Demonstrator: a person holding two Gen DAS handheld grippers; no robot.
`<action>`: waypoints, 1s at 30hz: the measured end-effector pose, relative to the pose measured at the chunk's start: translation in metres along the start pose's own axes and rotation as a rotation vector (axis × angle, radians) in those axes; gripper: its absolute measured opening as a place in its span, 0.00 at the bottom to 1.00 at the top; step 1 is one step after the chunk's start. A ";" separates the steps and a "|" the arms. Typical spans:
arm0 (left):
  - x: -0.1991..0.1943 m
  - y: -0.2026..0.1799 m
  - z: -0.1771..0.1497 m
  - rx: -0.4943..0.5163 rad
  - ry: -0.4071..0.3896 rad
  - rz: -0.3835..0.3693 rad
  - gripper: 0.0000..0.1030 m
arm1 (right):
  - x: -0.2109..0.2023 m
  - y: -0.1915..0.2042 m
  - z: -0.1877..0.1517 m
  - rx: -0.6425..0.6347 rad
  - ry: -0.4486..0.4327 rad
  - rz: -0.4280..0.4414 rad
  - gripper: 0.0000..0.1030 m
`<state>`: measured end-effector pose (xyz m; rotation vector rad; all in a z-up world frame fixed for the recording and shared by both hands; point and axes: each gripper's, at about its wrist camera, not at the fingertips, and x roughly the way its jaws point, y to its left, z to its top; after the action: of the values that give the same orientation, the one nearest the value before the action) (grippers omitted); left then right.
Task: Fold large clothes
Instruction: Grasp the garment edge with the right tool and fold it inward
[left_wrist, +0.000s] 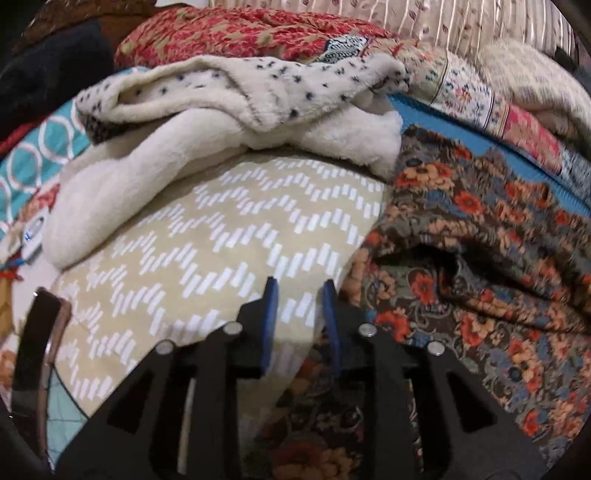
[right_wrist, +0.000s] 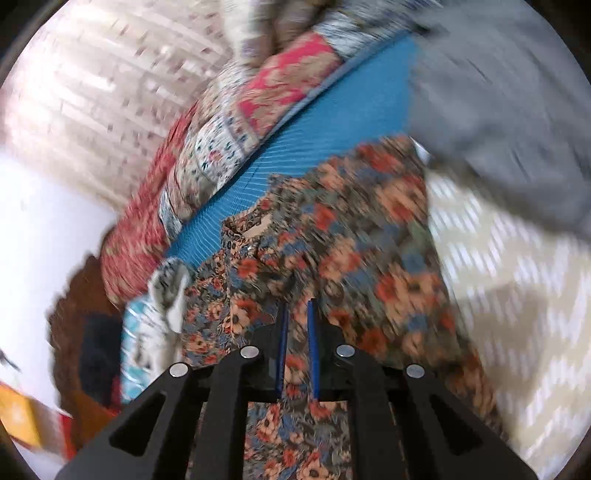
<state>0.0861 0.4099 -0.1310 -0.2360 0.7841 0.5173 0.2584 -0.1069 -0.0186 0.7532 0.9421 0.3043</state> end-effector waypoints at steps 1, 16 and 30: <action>-0.001 -0.002 -0.002 0.013 0.001 0.018 0.23 | 0.002 -0.006 -0.003 0.027 0.003 0.021 0.60; 0.006 -0.028 -0.004 0.133 0.008 0.171 0.23 | 0.064 0.005 -0.005 -0.009 0.086 -0.011 0.40; 0.008 -0.031 -0.006 0.156 0.005 0.194 0.23 | 0.058 0.003 0.008 -0.185 -0.082 -0.350 0.55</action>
<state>0.1033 0.3843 -0.1402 -0.0162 0.8527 0.6354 0.2981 -0.0766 -0.0492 0.4181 0.9352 0.0515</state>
